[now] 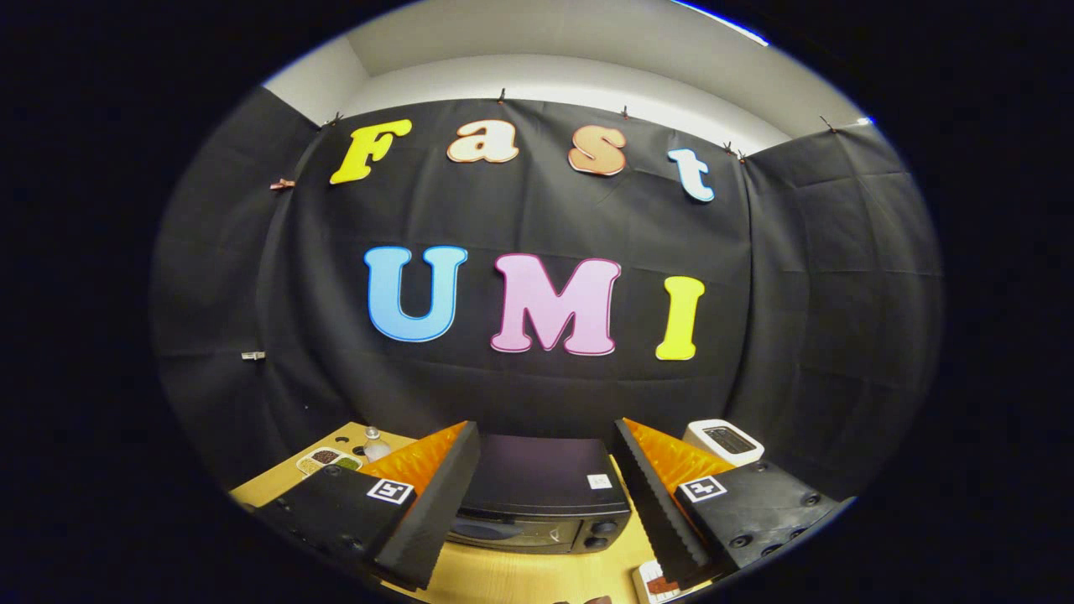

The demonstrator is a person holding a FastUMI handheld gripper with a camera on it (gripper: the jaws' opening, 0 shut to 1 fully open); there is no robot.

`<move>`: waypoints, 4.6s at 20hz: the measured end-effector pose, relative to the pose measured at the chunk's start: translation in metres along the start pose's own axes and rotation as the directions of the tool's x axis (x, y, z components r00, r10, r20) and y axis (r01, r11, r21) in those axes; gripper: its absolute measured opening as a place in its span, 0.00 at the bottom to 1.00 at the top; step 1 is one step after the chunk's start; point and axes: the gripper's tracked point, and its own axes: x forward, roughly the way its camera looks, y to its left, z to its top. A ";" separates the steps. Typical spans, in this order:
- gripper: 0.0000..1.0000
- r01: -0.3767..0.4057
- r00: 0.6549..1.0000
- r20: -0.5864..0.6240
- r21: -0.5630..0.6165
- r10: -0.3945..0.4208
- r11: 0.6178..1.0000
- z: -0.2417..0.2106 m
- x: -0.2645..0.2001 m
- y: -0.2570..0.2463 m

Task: Open the toaster oven, put the food inside, and close the toaster oven door.

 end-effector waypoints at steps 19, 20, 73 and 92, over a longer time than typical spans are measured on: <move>0.98 -0.007 0.932 -0.364 0.013 0.012 1.000 -0.183 0.071 0.061; 0.98 0.000 0.926 -0.378 0.021 0.007 1.000 -0.188 0.071 0.059; 0.97 0.014 0.745 -0.666 0.081 0.044 0.997 -0.301 -0.078 0.052; 0.98 -0.175 0.855 -0.489 0.040 0.172 0.984 -0.187 -0.102 -0.025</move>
